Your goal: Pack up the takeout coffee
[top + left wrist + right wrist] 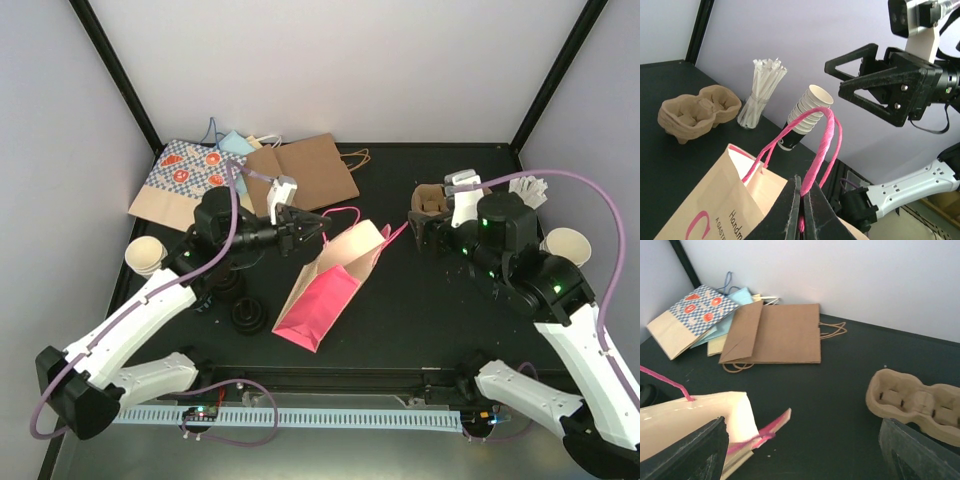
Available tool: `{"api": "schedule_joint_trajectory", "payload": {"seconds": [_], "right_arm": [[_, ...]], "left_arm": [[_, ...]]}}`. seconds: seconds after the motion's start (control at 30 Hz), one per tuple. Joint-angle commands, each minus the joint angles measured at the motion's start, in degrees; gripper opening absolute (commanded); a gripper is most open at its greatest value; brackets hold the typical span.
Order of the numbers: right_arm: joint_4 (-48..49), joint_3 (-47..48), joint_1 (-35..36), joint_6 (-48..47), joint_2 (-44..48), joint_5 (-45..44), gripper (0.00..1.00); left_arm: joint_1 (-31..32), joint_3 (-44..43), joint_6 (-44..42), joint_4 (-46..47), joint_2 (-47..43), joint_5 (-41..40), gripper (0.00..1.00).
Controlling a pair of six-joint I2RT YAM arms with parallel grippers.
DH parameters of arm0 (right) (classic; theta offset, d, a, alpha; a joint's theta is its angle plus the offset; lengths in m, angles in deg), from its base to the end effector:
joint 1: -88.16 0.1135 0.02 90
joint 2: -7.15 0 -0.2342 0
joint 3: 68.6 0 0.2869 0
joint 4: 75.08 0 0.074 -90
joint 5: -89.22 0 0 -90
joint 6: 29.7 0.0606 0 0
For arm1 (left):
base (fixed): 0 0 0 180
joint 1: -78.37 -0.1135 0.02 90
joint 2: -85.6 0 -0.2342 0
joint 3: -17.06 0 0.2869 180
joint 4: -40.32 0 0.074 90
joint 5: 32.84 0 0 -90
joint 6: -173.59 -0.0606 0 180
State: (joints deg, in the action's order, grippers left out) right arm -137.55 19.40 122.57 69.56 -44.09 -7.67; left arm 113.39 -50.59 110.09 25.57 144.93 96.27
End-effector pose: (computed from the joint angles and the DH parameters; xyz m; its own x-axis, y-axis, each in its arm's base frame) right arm 0.1890 0.1206 0.4096 -0.4292 -0.1003 -0.8976 -0.4081 0.9081 0.0936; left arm 0.2276 -0.2061 0.3429 -0.5098 -0.0655 -0.8578 0.8170 0.2754 -0.5066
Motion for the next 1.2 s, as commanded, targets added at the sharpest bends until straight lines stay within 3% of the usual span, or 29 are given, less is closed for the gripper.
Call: {"api": "schedule_joint_trajectory", "payload": {"seconds": [0.0,0.33,0.73,0.8,0.93,1.17], "right_arm": [[-1.6,0.7,0.23,2.1,1.02,-7.41,0.85],[-0.59,-0.69,0.22,4.2,2.29,-10.66,0.85],[1.47,-2.94,0.22,3.84,4.57,-7.28,0.85],[1.73,-3.33,0.22,3.76,4.62,-6.34,0.85],[2.22,-3.59,0.14,3.85,4.53,-5.28,0.85],[2.14,-3.95,0.22,4.26,4.2,-3.96,0.85]], "left_arm": [[0.74,-5.32,1.99,5.25,2.69,1.76,0.03],[1.03,-4.43,10.9,16.0,6.33,0.99,0.03],[1.03,4.63,2.97,6.45,1.45,-8.54,0.09],[1.05,6.32,2.16,4.24,-0.11,-10.88,0.21],[1.02,7.59,0.66,-1.51,-4.52,-16.67,0.64],[1.03,8.79,-2.27,-8.18,-15.65,-25.92,0.9]]}}
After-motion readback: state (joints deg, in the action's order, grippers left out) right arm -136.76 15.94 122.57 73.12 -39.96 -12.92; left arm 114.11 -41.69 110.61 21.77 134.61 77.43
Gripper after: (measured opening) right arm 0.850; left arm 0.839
